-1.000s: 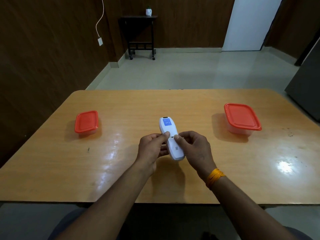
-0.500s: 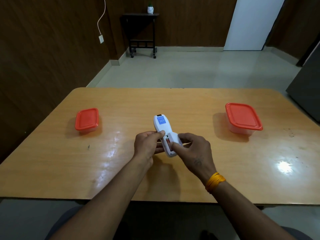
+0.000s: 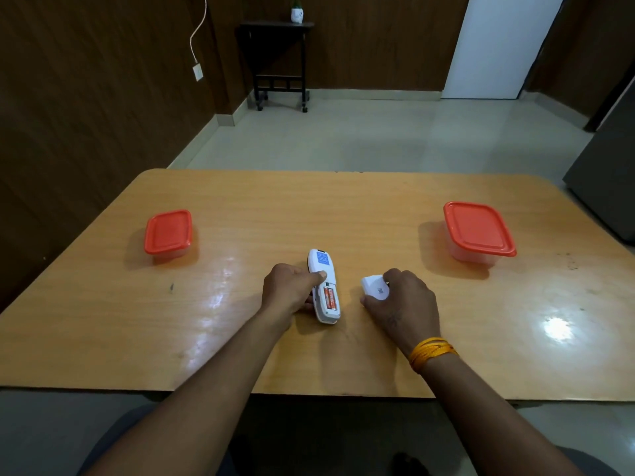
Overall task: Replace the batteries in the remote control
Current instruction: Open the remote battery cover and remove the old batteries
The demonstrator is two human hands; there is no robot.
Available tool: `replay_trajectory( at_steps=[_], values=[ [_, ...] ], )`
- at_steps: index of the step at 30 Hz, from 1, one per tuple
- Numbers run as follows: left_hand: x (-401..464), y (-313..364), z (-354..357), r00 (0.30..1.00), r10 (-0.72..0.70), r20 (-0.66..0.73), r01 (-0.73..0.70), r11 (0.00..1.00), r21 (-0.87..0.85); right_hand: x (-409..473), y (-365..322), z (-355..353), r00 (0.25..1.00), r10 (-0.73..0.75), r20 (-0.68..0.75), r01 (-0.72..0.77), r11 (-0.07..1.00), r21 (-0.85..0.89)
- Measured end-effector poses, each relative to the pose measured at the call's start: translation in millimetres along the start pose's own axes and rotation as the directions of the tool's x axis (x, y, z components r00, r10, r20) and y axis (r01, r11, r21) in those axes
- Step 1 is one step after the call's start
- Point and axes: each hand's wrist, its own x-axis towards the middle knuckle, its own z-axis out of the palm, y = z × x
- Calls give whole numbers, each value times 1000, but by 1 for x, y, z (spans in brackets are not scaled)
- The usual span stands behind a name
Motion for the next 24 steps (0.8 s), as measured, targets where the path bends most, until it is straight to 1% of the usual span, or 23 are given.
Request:
replay_trajectory(
  at_steps=[4, 9, 11, 13, 16, 18, 21, 24],
  values=[
    [0, -3, -4, 998, 40, -44, -36, 995, 92, -2, 0, 2, 1000, -15, 4, 15, 999, -41],
    [-3, -2, -8, 996, 58, -67, -49, 991, 126, -3, -3, 0, 1000, -29, 5, 29, 998, -61],
    [-4, 0, -9, 996, 53, -69, -44, 991, 127, -6, -5, -3, 999, -41, -25, 39, 995, -91],
    [-6, 3, -11, 996, 50, -69, -41, 990, 138, -10, -9, -5, 990, -110, -90, 103, 991, -83],
    [-10, 6, -13, 993, 89, -74, -73, 978, 198, -13, -18, -6, 957, -233, -175, 245, 968, 50],
    [-13, 6, -15, 986, 161, -39, -145, 953, 268, -15, -26, -5, 959, -235, -156, 259, 954, 154],
    [-18, 3, -15, 951, 300, 74, -302, 853, 425, -17, -35, 6, 986, -162, -40, 167, 935, 313],
    [-22, -2, -13, 908, 391, 148, -405, 732, 549, -17, -39, 16, 990, -102, 95, 58, 919, 390]
  ],
)
